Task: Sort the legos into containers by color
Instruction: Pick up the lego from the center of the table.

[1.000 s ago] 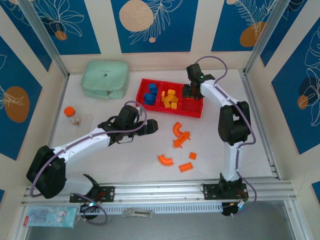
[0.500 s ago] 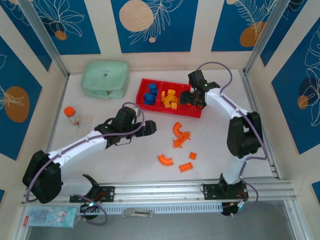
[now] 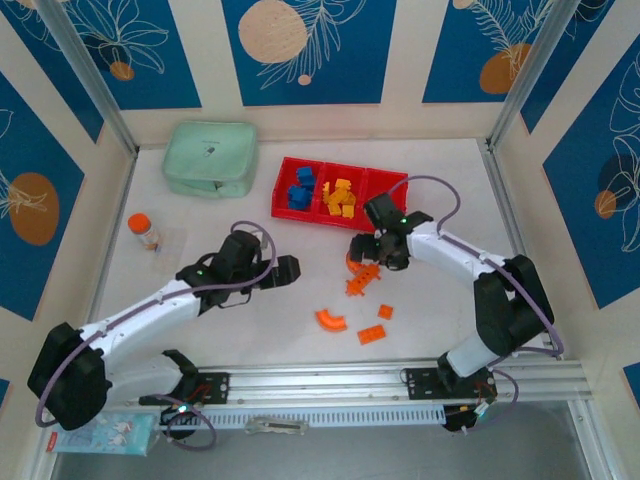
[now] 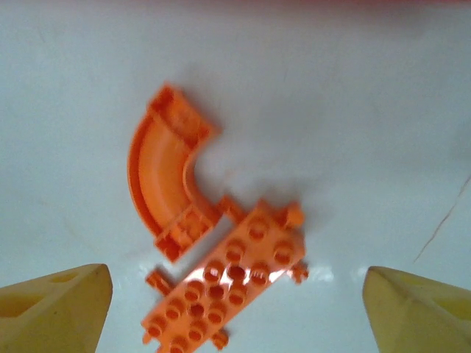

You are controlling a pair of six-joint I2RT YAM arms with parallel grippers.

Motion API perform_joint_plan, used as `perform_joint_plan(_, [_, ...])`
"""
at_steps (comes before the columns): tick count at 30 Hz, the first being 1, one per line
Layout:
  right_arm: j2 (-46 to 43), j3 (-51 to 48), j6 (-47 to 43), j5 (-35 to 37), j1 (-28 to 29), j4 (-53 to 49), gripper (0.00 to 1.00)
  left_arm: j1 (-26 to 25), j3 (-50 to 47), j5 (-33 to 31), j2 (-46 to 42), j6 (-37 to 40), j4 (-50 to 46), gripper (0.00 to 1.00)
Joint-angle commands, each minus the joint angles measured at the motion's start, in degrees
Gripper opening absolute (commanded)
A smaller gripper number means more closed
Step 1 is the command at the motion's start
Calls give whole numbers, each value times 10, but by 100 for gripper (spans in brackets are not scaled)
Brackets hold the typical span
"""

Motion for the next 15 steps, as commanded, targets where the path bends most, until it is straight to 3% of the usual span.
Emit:
perform_joint_plan(1, [-10,-24,87,22,32,18,90,-4,-10,-22,-16,-12,-15,99])
perform_joint_plan(7, [28,-31,151,59,84,29,93,-4,-17,-27,-25,-16,-14,99])
perform_joint_plan(15, [81,-30,180,85,101,16,92,-4,-22,-31,-32,-15,-20,99])
